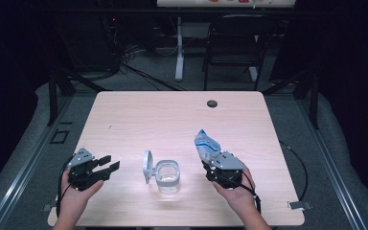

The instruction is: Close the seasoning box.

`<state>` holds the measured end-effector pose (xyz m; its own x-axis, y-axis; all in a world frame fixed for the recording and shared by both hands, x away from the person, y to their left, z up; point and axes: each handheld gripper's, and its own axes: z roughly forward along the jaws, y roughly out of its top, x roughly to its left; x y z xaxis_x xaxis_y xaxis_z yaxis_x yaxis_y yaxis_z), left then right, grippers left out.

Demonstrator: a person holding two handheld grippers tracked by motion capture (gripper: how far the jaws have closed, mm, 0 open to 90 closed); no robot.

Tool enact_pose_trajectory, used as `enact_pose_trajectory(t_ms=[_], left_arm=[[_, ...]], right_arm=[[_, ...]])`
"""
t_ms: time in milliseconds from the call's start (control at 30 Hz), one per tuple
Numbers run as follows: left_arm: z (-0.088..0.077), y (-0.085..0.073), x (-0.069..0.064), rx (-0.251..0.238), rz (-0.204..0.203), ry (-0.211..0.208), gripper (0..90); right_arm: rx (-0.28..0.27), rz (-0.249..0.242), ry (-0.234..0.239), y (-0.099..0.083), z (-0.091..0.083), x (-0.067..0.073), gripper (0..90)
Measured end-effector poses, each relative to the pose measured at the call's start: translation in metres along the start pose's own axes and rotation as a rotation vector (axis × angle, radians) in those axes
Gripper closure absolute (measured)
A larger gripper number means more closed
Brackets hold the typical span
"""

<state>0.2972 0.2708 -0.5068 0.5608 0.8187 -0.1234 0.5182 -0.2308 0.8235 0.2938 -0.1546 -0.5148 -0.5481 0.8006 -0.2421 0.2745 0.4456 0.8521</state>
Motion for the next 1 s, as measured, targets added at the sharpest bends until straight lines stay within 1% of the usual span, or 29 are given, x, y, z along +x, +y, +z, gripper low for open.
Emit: enact_pose_trajectory(t_ms=[200, 233, 433, 533, 733, 1000], left_arm=[[0.0, 0.0, 0.0, 0.0, 0.001, -0.001, 53.2], [0.0, 0.0, 0.0, -0.002, 0.0, -0.002, 53.2], [0.0, 0.0, 0.0, 0.0, -0.002, -0.002, 53.3], [0.001, 0.0, 0.0, -0.001, -0.001, -0.002, 53.2], [0.001, 0.0, 0.001, 0.0, 0.0, -0.003, 53.2], [0.001, -0.001, 0.001, 0.004, -0.003, -0.003, 53.2]], right_arm=[[-0.004, -0.031, -0.004, 0.006, -0.001, 0.001, 45.2], [-0.014, -0.03, -0.006, 0.007, -0.001, 0.001, 45.2], [-0.009, -0.054, -0.013, 0.011, -0.003, 0.0, 45.2], [-0.01, -0.063, -0.012, 0.013, -0.004, 0.0, 45.2], [-0.018, -0.065, -0.012, 0.015, -0.005, 0.0, 45.2], [-0.024, -0.095, -0.019, 0.02, -0.007, 0.002, 45.2]])
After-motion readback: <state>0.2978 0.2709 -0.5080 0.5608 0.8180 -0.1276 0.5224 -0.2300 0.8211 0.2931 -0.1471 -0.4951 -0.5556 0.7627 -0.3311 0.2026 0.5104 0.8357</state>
